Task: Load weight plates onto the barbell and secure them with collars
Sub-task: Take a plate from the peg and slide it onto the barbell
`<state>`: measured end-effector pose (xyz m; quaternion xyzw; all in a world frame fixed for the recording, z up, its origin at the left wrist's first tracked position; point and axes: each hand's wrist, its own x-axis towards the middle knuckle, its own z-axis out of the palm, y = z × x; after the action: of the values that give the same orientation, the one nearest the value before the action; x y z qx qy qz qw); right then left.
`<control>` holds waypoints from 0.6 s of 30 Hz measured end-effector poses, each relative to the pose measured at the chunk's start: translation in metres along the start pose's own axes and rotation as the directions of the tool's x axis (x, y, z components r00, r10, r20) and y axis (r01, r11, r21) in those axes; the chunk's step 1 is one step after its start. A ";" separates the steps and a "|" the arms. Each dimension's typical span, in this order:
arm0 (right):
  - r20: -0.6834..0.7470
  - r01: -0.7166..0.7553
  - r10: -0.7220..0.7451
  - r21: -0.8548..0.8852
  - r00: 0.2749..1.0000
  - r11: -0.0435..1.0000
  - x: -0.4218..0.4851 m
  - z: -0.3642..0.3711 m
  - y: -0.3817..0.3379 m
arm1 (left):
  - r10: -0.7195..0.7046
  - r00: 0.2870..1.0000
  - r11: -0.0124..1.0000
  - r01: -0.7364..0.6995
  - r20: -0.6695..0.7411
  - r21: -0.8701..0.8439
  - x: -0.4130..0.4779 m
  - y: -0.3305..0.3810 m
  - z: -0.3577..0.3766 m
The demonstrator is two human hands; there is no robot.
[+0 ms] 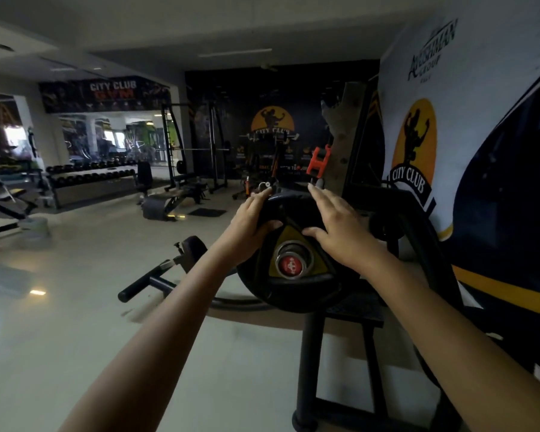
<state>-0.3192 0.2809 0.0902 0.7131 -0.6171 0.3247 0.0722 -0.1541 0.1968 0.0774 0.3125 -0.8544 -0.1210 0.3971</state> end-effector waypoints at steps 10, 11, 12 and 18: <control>-0.031 -0.008 0.009 0.036 0.999 0.999 0.037 0.012 0.031 | 0.017 0.996 0.999 -0.013 -0.090 0.050 0.038 -0.022 0.028; -0.032 -0.011 0.012 0.032 0.999 0.999 0.043 0.014 0.036 | 0.006 0.996 0.999 -0.003 -0.089 0.044 0.045 -0.025 0.031; -0.029 -0.017 0.018 0.031 0.999 0.999 0.050 0.017 0.042 | -0.003 0.996 0.999 0.007 -0.091 0.037 0.052 -0.029 0.036; -0.008 -0.021 0.021 0.017 1.000 1.000 0.098 0.032 0.088 | -0.033 0.996 0.998 0.037 -0.078 0.051 0.104 -0.056 0.063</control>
<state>-0.3859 0.1635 0.0937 0.7060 -0.6214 0.3335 0.0653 -0.2284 0.0853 0.0733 0.3421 -0.8358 -0.0931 0.4191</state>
